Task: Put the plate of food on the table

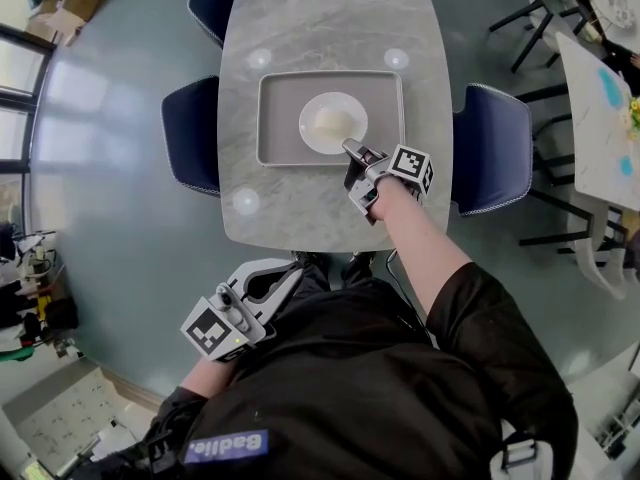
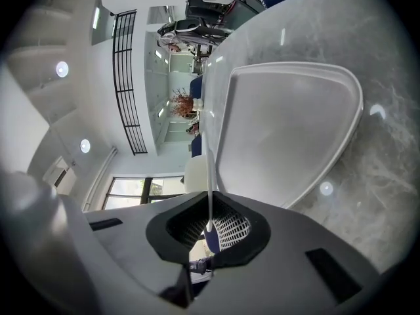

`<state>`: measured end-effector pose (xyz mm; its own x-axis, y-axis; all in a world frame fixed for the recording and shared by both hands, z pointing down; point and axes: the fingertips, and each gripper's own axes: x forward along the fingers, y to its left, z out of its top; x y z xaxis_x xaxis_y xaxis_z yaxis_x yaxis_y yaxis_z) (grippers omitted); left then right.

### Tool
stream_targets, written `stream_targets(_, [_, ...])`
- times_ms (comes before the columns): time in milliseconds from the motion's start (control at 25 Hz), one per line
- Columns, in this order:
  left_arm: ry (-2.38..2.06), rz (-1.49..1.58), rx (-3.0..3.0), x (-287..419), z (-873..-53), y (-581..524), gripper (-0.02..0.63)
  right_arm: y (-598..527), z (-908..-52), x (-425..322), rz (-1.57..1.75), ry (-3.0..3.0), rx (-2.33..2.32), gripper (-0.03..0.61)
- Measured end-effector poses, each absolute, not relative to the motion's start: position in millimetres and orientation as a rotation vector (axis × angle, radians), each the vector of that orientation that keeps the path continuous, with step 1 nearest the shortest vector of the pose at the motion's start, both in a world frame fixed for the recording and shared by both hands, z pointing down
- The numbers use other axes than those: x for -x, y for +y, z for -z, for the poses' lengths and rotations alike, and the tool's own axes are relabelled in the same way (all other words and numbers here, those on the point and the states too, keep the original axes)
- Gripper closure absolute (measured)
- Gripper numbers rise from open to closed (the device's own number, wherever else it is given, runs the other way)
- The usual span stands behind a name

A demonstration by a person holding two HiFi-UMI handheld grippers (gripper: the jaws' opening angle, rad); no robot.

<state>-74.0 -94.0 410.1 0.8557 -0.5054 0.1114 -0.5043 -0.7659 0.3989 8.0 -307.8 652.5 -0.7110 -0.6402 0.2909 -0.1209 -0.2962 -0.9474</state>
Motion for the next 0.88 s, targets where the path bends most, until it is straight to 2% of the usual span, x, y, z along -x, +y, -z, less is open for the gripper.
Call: stream_targets(880, [-0.815, -0.033, -2.539, 104, -425, -109, 0.609, -349, -721, 7, 2.141, 1.485, 1.073, 0.557])
